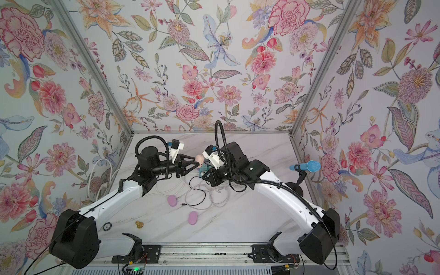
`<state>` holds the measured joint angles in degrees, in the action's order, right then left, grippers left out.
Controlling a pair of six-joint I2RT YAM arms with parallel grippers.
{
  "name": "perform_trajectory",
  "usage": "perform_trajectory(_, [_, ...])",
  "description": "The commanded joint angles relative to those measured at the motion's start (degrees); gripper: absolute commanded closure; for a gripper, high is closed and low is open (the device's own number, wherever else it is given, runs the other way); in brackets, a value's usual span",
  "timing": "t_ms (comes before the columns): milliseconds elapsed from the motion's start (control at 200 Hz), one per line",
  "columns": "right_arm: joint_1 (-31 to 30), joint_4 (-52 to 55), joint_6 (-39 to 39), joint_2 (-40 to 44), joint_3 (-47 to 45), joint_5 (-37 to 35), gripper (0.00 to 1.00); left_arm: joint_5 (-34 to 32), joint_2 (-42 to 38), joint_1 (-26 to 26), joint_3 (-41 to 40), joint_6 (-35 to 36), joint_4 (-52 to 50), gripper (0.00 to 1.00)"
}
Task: Charge the bluetooth headset
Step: Insert the charging cable into the bluetooth headset.
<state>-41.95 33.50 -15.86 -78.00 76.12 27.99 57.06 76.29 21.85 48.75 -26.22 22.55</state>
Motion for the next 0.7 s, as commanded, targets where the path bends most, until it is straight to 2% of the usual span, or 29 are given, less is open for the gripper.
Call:
perform_trajectory(0, [1.47,1.82,-1.22,-0.62,3.94,0.25,1.00,2.36,-0.96,-0.57,1.79,3.52,-0.38,1.00])
perform_trajectory(240, [2.67,2.17,-1.98,-3.64,7.33,1.72,1.00,2.62,-1.22,-0.58,1.87,4.07,-1.00,1.00])
perform_trajectory(695, [3.20,2.10,-2.29,-5.02,6.13,1.81,1.00,3.04,-1.58,-0.66,1.96,2.49,0.64,1.00])
